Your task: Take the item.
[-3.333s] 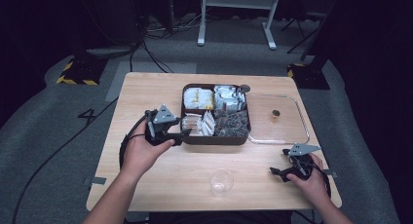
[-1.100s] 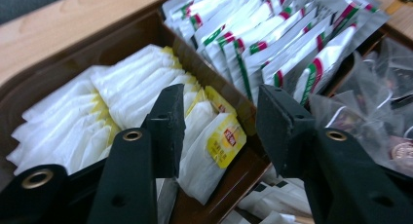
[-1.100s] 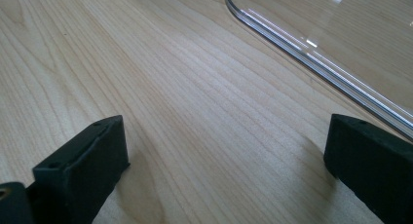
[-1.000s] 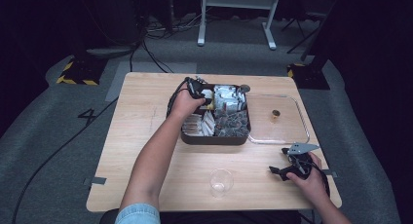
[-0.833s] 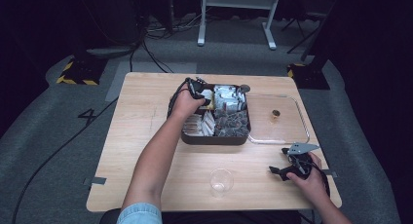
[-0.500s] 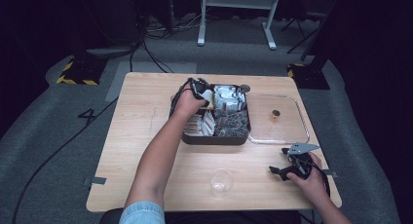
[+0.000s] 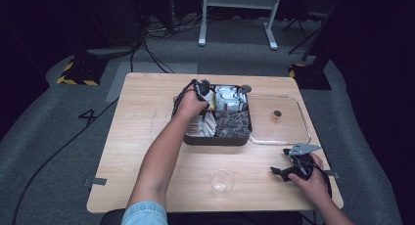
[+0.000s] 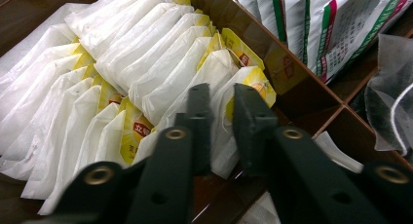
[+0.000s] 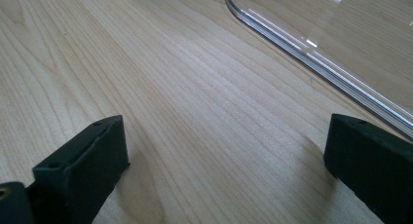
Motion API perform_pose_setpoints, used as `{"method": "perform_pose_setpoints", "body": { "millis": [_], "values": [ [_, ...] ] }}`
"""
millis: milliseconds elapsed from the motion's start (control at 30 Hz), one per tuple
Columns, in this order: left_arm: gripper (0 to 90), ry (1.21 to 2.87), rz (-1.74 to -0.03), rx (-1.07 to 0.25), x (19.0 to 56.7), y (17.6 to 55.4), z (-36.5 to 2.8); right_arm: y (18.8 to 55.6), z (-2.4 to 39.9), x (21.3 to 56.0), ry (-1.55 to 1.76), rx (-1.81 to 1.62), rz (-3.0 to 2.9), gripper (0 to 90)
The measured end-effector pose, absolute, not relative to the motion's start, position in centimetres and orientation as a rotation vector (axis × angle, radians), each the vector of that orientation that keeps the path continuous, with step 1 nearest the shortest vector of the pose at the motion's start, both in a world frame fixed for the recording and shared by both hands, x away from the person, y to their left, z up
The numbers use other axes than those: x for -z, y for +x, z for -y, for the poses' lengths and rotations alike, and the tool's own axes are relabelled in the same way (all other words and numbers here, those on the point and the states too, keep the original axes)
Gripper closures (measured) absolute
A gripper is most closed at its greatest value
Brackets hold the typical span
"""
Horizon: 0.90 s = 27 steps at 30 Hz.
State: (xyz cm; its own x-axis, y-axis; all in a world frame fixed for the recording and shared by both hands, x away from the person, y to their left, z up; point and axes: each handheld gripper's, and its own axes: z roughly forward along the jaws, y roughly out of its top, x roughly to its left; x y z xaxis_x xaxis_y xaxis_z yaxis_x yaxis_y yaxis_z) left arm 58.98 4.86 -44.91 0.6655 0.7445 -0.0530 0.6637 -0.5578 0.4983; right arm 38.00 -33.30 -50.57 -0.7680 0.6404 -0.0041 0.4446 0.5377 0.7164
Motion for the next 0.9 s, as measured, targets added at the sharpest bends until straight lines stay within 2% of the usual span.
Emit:
{"method": "perform_pose_setpoints", "body": {
  "millis": [67, 433, 900],
  "values": [
    [89.8, 2.418, -1.088, -0.213, 45.0, 58.9, -4.8, 38.0, 33.3, 50.6, 0.907, -1.057, -2.512, 2.3],
    [90.0, 2.354, -1.087, -0.183, 44.8, 58.8, -5.4, 38.0, 33.3, 50.6, 0.907, -1.058, -2.512, 2.3],
    [90.0, 2.238, -0.998, -0.215, 42.4, 58.0, -6.6, 38.0, 33.3, 50.6, 0.907, -1.057, -2.512, 2.3]
  ]
}}
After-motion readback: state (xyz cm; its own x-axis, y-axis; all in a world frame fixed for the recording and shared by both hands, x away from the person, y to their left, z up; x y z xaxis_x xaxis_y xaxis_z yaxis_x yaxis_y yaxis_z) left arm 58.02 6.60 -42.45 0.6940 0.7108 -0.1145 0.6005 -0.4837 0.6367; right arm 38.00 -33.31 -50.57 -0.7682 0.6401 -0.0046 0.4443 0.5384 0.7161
